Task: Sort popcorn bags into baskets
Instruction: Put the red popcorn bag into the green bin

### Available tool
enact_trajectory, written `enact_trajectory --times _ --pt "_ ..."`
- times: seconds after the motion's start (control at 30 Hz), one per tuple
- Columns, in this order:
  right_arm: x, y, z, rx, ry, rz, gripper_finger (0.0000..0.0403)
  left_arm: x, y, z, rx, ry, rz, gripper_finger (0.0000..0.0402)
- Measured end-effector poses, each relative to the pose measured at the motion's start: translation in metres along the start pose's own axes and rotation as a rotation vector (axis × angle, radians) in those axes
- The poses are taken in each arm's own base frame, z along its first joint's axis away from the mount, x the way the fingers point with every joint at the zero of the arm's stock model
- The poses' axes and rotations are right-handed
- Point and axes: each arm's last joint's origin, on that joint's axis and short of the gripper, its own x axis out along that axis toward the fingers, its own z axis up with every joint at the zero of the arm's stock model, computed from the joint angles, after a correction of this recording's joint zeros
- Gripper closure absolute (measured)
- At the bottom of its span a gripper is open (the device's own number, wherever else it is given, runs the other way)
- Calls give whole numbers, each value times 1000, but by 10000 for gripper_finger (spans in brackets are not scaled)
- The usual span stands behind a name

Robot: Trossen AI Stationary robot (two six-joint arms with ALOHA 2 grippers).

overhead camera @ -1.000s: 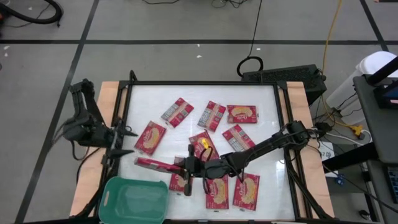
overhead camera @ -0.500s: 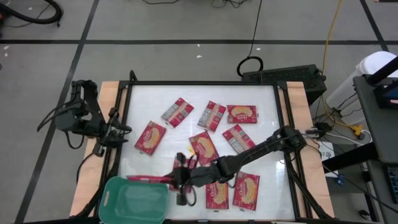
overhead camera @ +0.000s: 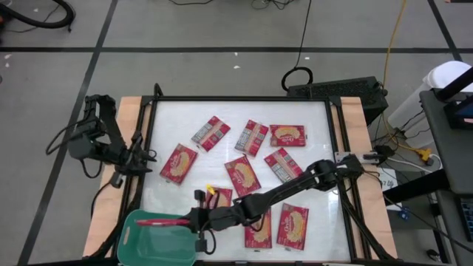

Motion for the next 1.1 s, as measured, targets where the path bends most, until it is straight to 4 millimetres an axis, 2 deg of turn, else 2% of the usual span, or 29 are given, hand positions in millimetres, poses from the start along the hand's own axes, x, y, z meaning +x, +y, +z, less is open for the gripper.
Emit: enact_trajectory --times 0.2,0.3,0.47,0.6,0.7,0.83,1.1 --pt "3 0 -7 -39 9 -2 390 0 1 -4 -50 30 14 241" --pt "4 0 -8 -86 15 -7 390 2 -2 -5 -69 58 -33 241" --pt "4 -2 -9 -168 26 -59 390 16 -23 -9 -40 143 -129 241" --pt "3 -2 -8 -218 21 -88 390 34 -49 -14 16 209 -208 238" --pt "3 -2 -9 -235 30 -111 390 44 -67 -13 89 213 -236 224" --pt "3 -3 -9 -252 32 -117 390 52 -83 0 153 228 -152 195" --pt "3 -6 -8 -247 28 -167 390 64 -104 6 243 408 -59 138"
